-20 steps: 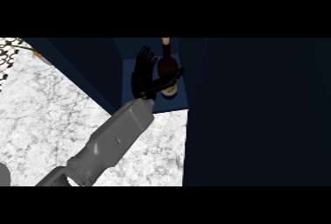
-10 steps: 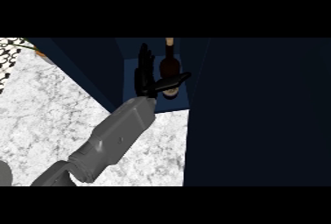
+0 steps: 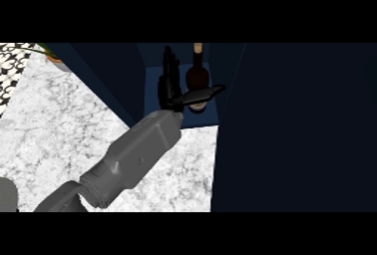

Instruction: Pick up the wine, place it into the cabinet and close the cabinet

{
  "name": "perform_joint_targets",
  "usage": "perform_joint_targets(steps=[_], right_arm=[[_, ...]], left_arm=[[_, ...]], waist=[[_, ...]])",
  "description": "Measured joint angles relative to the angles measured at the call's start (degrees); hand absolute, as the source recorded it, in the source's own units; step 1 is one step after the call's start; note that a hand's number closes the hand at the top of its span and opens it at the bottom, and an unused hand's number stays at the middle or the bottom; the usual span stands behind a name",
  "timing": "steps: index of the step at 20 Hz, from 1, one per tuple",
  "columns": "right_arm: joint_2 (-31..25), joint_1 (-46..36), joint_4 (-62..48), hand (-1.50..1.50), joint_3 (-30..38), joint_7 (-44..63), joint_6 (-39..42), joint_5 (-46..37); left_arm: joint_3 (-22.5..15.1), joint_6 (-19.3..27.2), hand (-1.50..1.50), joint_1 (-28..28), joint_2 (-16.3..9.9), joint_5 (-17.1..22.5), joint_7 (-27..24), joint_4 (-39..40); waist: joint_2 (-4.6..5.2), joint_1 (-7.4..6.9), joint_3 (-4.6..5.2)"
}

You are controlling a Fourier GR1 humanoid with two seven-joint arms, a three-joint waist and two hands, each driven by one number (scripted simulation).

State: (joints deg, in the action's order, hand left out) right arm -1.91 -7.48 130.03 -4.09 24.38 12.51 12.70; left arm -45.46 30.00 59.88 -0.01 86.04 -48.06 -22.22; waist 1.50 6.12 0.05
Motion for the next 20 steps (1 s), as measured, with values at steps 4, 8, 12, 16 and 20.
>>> perform_joint_targets(steps=[4,8,12,16,20], right_arm=[[0.4,-0.6,-0.4,-1.50,-0.9,0.4,-0.4,-0.5],[0.1,0.3,1.2,-1.50,-0.6,1.7,-0.7,-0.1],[-0.1,1.9,3.3,-1.50,-1.0,2.4,-0.9,-0.3],[-0.2,0.8,2.5,-1.50,-0.3,2.6,-1.5,-0.6],[-0.1,1.6,3.2,-1.50,-0.9,3.2,-1.9,-1.5]], left_arm=[[-1.1,-0.1,-1.50,-0.8,0.0,1.1,-1.6,-1.9],[-2.5,-1.2,-1.50,-3.0,0.0,2.2,-3.1,-4.1],[-3.8,-1.8,-1.50,-2.8,0.0,3.0,-3.0,-5.7],[-6.1,-1.9,-1.50,-4.9,0.0,2.8,-4.0,-8.2],[-8.0,-0.6,-1.50,-7.2,-0.1,2.3,-5.3,-11.5]], waist=[[-0.08,-0.29,0.00],[-0.40,-1.14,-0.01],[-0.59,-1.67,-0.02],[-0.80,-2.72,-0.01],[-1.03,-3.56,-0.03]])
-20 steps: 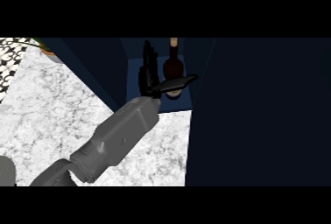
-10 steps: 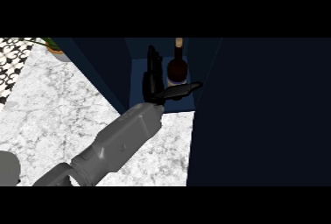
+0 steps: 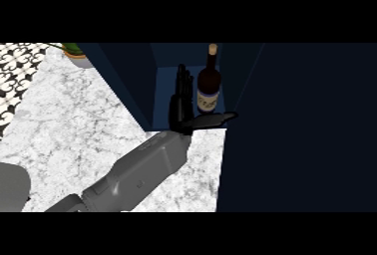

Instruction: Pick up the wine, place it into the cabinet and close the cabinet

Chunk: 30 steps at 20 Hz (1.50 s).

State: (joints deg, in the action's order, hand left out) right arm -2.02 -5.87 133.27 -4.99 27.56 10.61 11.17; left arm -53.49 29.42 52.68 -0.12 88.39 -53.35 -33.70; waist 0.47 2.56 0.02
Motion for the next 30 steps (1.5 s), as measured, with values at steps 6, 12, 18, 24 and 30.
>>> perform_joint_targets(steps=[6,12,18,24,30], right_arm=[[0.1,0.1,0.5,-1.50,0.5,0.6,-1.0,-0.6],[0.4,0.2,0.3,-1.50,-0.1,0.6,-1.8,-2.1],[0.0,0.3,1.6,-1.50,0.7,1.3,-2.0,-1.3],[-0.6,2.3,2.3,-1.50,1.9,-0.2,-1.2,-1.4],[-2.1,2.4,2.4,1.50,2.3,0.4,0.7,0.7]], left_arm=[[0.1,1.4,-1.50,-2.4,0.0,-3.2,-0.4,-3.7],[1.9,2.1,-1.50,-7.1,-0.9,-9.1,-0.7,-8.7],[1.9,1.7,-1.50,-13.1,-3.4,-15.6,0.4,-15.9],[0.5,2.6,-1.50,-18.8,-10.3,-21.0,4.6,-29.9],[-0.7,3.4,-1.50,-26.0,-19.0,-25.4,8.2,-45.1]], waist=[[-0.30,-1.36,-0.01],[-0.50,-2.26,-0.02],[-0.59,-2.55,-0.02],[-0.69,-2.85,-0.04],[-0.70,-3.09,-0.05]])
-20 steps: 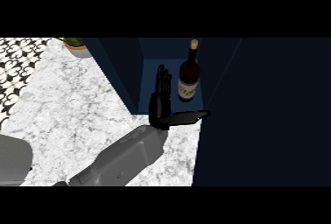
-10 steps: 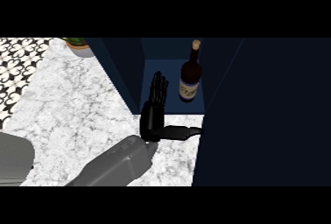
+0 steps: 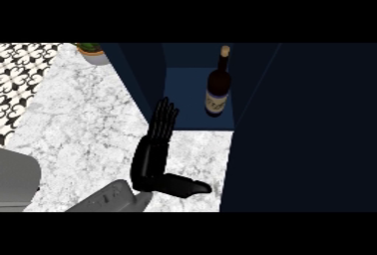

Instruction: Pick up the wine, place it into the cabinet and close the cabinet

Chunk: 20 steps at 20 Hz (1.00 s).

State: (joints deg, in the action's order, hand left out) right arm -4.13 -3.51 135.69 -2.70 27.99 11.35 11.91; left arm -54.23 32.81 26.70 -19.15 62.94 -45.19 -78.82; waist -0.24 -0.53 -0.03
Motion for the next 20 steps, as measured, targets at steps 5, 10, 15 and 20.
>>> perform_joint_targets(steps=[5,10,15,20], right_arm=[[-3.2,2.5,1.2,1.50,-0.3,-1.0,5.5,2.1],[-4.7,3.4,1.1,1.50,-2.3,-0.8,9.4,3.2],[-3.3,4.8,1.4,1.50,-9.0,1.5,10.2,4.1],[-1.0,4.8,1.7,1.50,-17.4,3.9,9.0,4.1]], left_arm=[[-0.2,-2.3,1.50,-5.4,-7.2,-2.3,1.4,-10.1],[1.5,-5.2,1.50,-11.2,-15.1,-3.4,2.5,-19.3],[4.6,-9.9,1.50,-17.7,-22.4,-2.8,1.2,-24.6],[9.2,-14.9,-1.50,-25.1,-30.1,-1.0,-0.3,-28.6]], waist=[[-0.03,0.10,-0.01],[-0.01,0.08,0.00],[-0.06,-0.07,0.04],[-0.11,-0.22,0.06]])
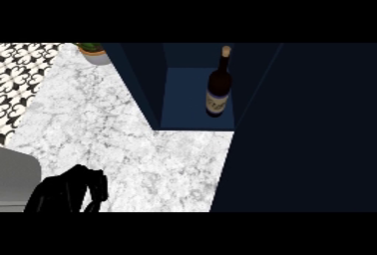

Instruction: Pick up the wine, place it into the cabinet and close the cabinet

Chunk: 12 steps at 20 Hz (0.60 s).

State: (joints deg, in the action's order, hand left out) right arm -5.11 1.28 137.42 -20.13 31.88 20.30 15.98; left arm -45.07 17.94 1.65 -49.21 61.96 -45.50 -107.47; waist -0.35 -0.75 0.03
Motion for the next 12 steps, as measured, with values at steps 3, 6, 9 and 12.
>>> perform_joint_targets(steps=[3,6,9,12], right_arm=[[2.2,-1.5,0.0,1.50,-6.6,2.6,-2.1,-0.5],[3.7,-3.5,-0.5,1.50,-12.7,4.4,-5.7,-3.1],[3.7,-6.2,-0.1,1.50,-17.7,7.4,-9.6,-7.4],[3.7,-9.8,-1.2,1.50,-22.9,9.2,-14.7,-10.9]], left_arm=[[3.6,-3.1,-1.50,-4.1,-4.1,1.8,-1.2,-1.5],[6.3,-6.6,-1.50,-8.7,-6.5,3.3,-3.5,-1.8],[9.4,-9.5,-1.50,-11.8,-8.4,5.5,-5.0,-1.1],[12.7,-12.9,-1.50,-14.5,-10.7,7.5,-6.2,0.6]], waist=[[-0.08,-0.18,0.03],[-0.16,-0.32,0.07],[-0.31,-0.47,0.15],[-0.39,-0.83,0.20]])
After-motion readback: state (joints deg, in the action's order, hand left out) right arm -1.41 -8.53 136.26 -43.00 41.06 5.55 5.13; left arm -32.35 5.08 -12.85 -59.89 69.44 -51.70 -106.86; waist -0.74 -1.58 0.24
